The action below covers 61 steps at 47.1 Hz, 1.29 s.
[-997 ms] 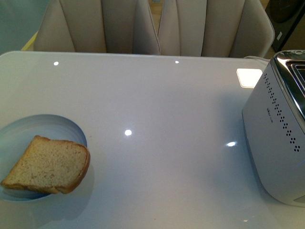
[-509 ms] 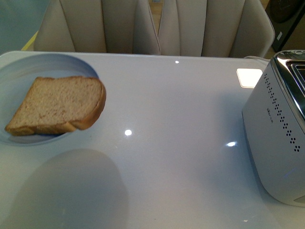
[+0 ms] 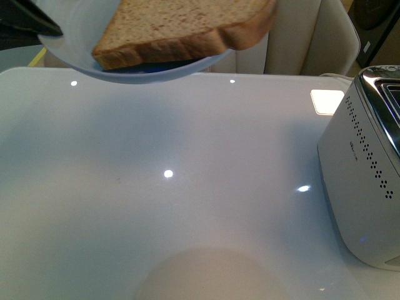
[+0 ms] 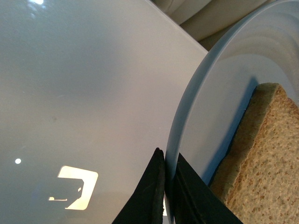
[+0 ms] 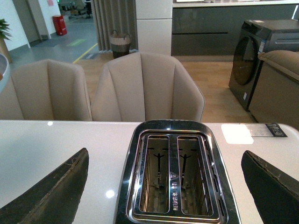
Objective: Left arm holds plate, right arm toasts bread
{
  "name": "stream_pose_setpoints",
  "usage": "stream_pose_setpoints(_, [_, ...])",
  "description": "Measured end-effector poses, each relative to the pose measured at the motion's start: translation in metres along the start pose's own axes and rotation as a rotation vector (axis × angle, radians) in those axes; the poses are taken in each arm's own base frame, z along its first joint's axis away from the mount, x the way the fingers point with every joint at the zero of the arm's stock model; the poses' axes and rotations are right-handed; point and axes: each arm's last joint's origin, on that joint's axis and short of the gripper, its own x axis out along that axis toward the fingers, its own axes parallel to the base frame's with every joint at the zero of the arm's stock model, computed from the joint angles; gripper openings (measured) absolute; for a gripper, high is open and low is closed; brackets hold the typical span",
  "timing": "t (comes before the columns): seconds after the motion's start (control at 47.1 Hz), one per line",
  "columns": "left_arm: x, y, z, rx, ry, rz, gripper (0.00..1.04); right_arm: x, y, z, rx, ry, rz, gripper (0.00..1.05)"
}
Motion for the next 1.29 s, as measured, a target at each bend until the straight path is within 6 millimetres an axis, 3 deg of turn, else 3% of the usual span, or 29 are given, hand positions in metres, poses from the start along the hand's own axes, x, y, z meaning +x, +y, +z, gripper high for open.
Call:
stream_pose_setpoints(0.17, [0.008,-0.027,-0.021,0.009,0.043,-0.012,0.03,0.0,0.0,0.0,0.0,0.0,0.0,0.96])
stream_pose_setpoints(0.615, [0.018,-0.062,-0.055,0.025,0.105,-0.042,0.03,0.0,0.0,0.0,0.0,0.0,0.0,0.96])
stream_pose_setpoints(1.295, [0.018,-0.064,-0.057,0.024,0.102,-0.044,0.03,0.0,0.0,0.0,0.0,0.0,0.0,0.96])
